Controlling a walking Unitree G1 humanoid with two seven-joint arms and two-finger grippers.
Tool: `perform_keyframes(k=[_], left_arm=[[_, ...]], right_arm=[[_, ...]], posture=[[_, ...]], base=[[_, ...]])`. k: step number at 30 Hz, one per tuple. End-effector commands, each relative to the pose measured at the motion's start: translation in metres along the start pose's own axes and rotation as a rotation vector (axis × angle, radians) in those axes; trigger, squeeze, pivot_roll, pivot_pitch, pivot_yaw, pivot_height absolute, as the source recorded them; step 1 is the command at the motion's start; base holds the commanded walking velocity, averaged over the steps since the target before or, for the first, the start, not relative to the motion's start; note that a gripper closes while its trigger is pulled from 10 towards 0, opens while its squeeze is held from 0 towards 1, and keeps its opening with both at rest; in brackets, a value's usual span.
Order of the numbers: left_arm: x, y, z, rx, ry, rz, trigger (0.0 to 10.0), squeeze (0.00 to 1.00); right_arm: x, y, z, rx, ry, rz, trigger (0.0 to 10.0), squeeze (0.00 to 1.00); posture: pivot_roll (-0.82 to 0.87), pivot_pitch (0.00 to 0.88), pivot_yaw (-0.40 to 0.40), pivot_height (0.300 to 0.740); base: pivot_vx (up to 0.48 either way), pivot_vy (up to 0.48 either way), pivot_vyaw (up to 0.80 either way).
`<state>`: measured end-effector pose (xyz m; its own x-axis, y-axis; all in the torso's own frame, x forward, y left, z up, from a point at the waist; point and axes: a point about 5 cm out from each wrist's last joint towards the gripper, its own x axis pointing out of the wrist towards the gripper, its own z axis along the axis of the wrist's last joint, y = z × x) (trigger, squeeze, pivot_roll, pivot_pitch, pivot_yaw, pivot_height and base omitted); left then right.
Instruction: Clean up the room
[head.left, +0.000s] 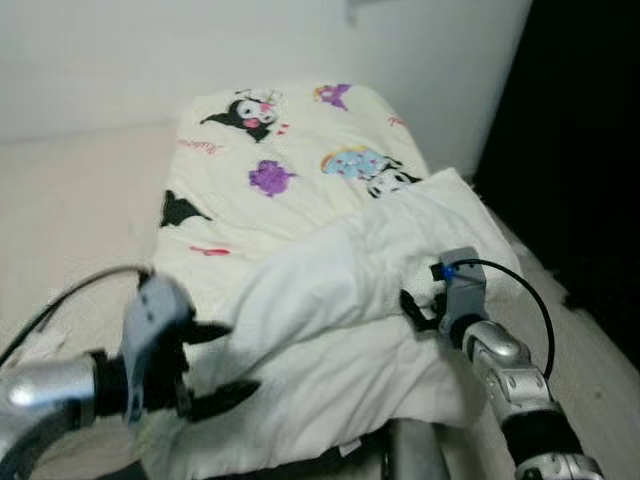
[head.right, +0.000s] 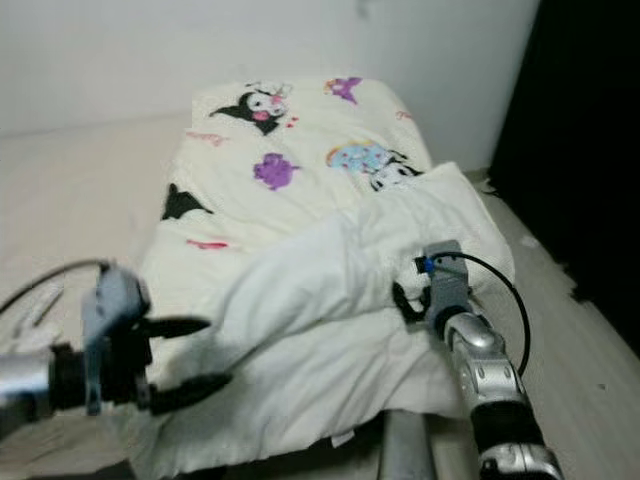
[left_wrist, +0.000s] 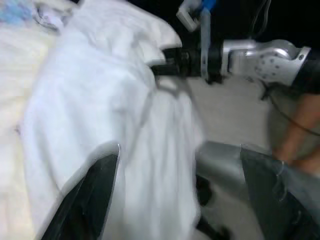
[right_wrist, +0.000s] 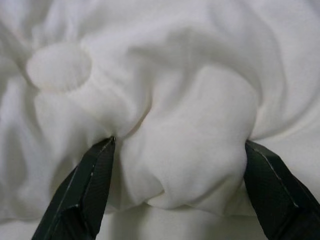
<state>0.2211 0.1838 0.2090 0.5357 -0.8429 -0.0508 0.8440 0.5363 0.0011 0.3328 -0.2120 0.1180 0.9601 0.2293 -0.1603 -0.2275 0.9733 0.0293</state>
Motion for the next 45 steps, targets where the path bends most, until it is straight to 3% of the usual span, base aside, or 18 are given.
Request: perform_keyframes(k=[1,3,8,10,12,13,19,24,26,29,32,36,42,45], left_arm=[[0.002,0.006,0.003,-0.074,-0.103,0.033,10.0,1.0],[0.004,0.008,0.004,-0.087,-0.131,0.049,10.0,1.0],[0.024,0.02,0.001,-0.11,-0.224,0.205,10.0,1.0],[0.045,0.024,-0.008,-0.123,-0.232,0.27,10.0,1.0],[0.054,0.025,-0.01,-0.116,-0.235,0.285,10.0,1.0],[0.066,0.031,-0.008,-0.112,-0.261,0.319,10.0,0.0],[0.091,0.045,0.002,-0.12,-0.331,0.397,10.0,0.0],[0.117,0.052,0.008,-0.049,-0.34,0.417,10.0,0.0],[0.117,0.052,0.008,-0.049,-0.34,0.417,10.0,0.0],[0.136,0.055,0.003,0.052,-0.267,0.409,10.0,0.0],[0.139,0.057,-0.001,0.079,-0.237,0.429,10.0,0.0],[0.15,0.062,-0.019,0.142,-0.107,0.478,10.0,0.0],[0.156,0.066,-0.029,0.15,-0.024,0.506,10.0,0.0],[0.163,0.064,-0.044,0.125,0.082,0.458,10.0,0.0]], right_arm=[[-0.001,0.002,0.018,0.063,-0.096,0.023,10.0,0.0],[-0.002,-0.002,0.021,0.079,-0.118,0.002,10.0,0.0],[-0.006,-0.013,0.041,0.166,-0.23,-0.069,10.0,0.0],[-0.008,-0.021,0.051,0.157,-0.276,-0.137,10.0,0.0],[-0.009,-0.025,0.054,0.155,-0.292,-0.169,10.0,0.0],[-0.009,-0.026,0.056,0.166,-0.303,-0.19,10.0,0.0],[-0.006,-0.02,0.056,0.189,-0.303,-0.188,10.0,0.0],[-0.004,-0.009,0.046,0.185,-0.26,-0.192,10.0,0.0],[-0.004,-0.009,0.046,0.185,-0.26,-0.192,10.0,0.0],[-0.009,-0.013,0.032,0.166,-0.197,-0.258,10.0,0.0],[-0.01,-0.016,0.031,0.163,-0.191,-0.273,10.0,0.0],[-0.014,-0.024,0.034,0.158,-0.197,-0.305,10.0,0.0],[-0.015,-0.027,0.035,0.141,-0.184,-0.324,10.0,0.0],[-0.016,-0.029,0.037,0.132,-0.182,-0.339,10.0,0.0]], posture=[[-0.05,0.117,0.079,0.465],[-0.06,0.119,0.074,0.465],[-0.06,0.12,0.076,0.465],[-0.06,0.124,0.069,0.465],[-0.06,0.125,0.065,0.465],[-0.06,0.125,0.06,0.465],[-0.07,0.122,0.054,0.465],[-0.08,0.122,0.07,0.465],[-0.08,0.122,0.07,0.465],[-0.1,0.131,0.081,0.465],[-0.11,0.13,0.086,0.465],[-0.11,0.134,0.084,0.465],[-0.12,0.137,0.081,0.465],[-0.12,0.138,0.081,0.465]], base=[[0.0,0.0,0.0],[0.0,0.0,0.0],[0.0,0.0,0.0],[0.0,0.0,0.0],[0.0,0.0,0.0],[0.0,0.0,0.0],[0.0,0.0,0.0],[0.0,0.0,0.0],[0.0,0.0,0.0],[0.0,0.0,0.0],[0.0,0.0,0.0],[0.0,0.0,0.0],[0.0,0.0,0.0],[0.0,0.0,0.0]])
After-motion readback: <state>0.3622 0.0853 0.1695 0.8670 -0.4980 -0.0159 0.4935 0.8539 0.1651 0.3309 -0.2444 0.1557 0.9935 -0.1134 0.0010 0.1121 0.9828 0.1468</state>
